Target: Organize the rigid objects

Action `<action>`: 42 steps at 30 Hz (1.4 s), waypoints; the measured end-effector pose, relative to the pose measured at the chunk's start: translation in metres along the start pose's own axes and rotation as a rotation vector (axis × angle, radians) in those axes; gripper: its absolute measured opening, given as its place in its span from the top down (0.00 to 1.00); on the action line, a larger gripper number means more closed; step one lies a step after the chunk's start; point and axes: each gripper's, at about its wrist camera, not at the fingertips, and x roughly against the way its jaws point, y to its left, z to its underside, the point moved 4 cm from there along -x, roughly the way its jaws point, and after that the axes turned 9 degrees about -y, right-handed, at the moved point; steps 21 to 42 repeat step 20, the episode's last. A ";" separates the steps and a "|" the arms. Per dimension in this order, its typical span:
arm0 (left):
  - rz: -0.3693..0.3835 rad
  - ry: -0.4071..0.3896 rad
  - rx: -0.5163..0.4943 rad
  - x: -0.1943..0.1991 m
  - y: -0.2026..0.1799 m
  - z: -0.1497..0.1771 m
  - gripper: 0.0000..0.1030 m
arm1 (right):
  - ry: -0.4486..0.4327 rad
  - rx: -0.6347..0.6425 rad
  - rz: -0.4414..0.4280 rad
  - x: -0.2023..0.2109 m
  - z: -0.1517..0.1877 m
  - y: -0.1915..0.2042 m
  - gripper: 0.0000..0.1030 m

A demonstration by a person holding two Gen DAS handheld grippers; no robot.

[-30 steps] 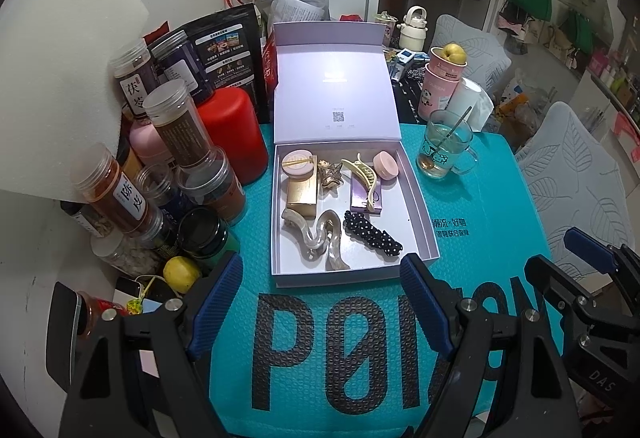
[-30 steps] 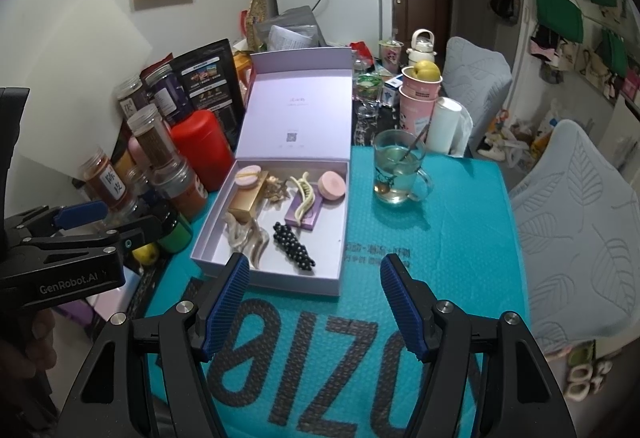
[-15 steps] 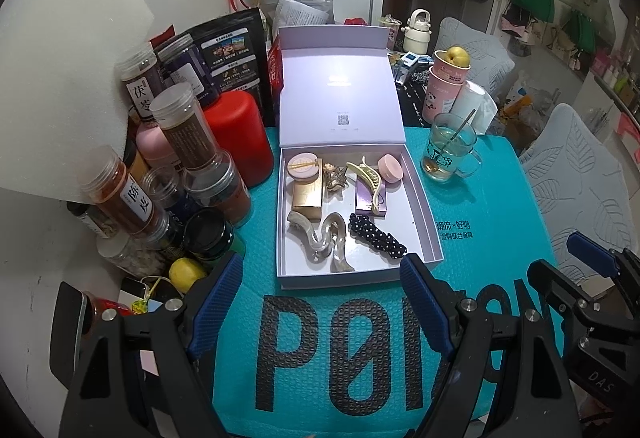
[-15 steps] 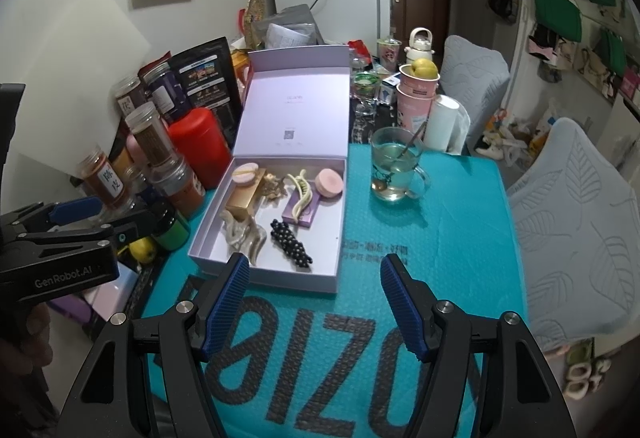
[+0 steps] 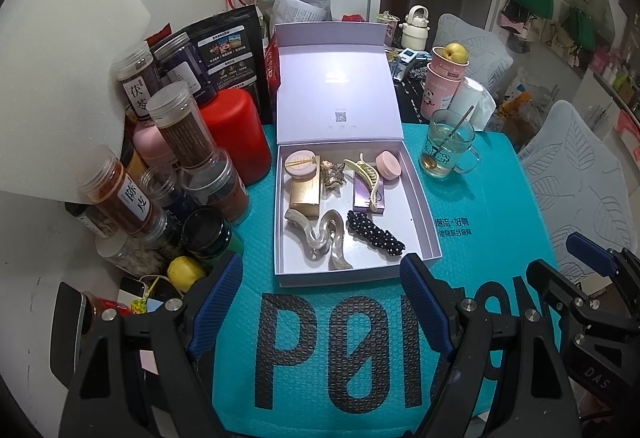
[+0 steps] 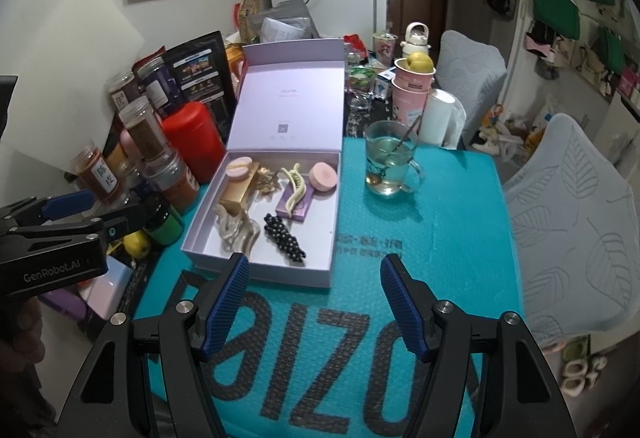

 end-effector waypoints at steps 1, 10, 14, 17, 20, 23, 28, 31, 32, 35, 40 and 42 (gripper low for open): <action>-0.004 -0.002 -0.006 0.000 -0.001 0.000 0.21 | 0.003 0.004 0.001 -0.001 0.000 0.000 0.33; -0.038 0.000 -0.005 -0.001 0.004 0.000 0.21 | 0.015 0.018 -0.006 -0.004 0.002 0.005 0.33; -0.047 -0.002 0.003 -0.001 0.008 0.000 0.21 | 0.013 0.020 -0.007 -0.004 0.001 0.007 0.33; -0.056 0.003 0.007 -0.003 0.010 0.000 0.21 | 0.013 0.020 -0.007 -0.005 0.001 0.008 0.33; -0.059 0.011 0.005 -0.007 0.010 0.002 0.21 | 0.018 0.017 -0.005 -0.006 0.002 0.007 0.33; -0.059 0.011 0.005 -0.007 0.010 0.002 0.21 | 0.018 0.017 -0.005 -0.006 0.002 0.007 0.33; -0.059 0.011 0.005 -0.007 0.010 0.002 0.21 | 0.018 0.017 -0.005 -0.006 0.002 0.007 0.33; -0.059 0.011 0.005 -0.007 0.010 0.002 0.21 | 0.018 0.017 -0.005 -0.006 0.002 0.007 0.33; -0.059 0.011 0.005 -0.007 0.010 0.002 0.21 | 0.018 0.017 -0.005 -0.006 0.002 0.007 0.33; -0.059 0.011 0.005 -0.007 0.010 0.002 0.21 | 0.018 0.017 -0.005 -0.006 0.002 0.007 0.33; -0.059 0.011 0.005 -0.007 0.010 0.002 0.21 | 0.018 0.017 -0.005 -0.006 0.002 0.007 0.33; -0.059 0.011 0.005 -0.007 0.010 0.002 0.21 | 0.018 0.017 -0.005 -0.006 0.002 0.007 0.33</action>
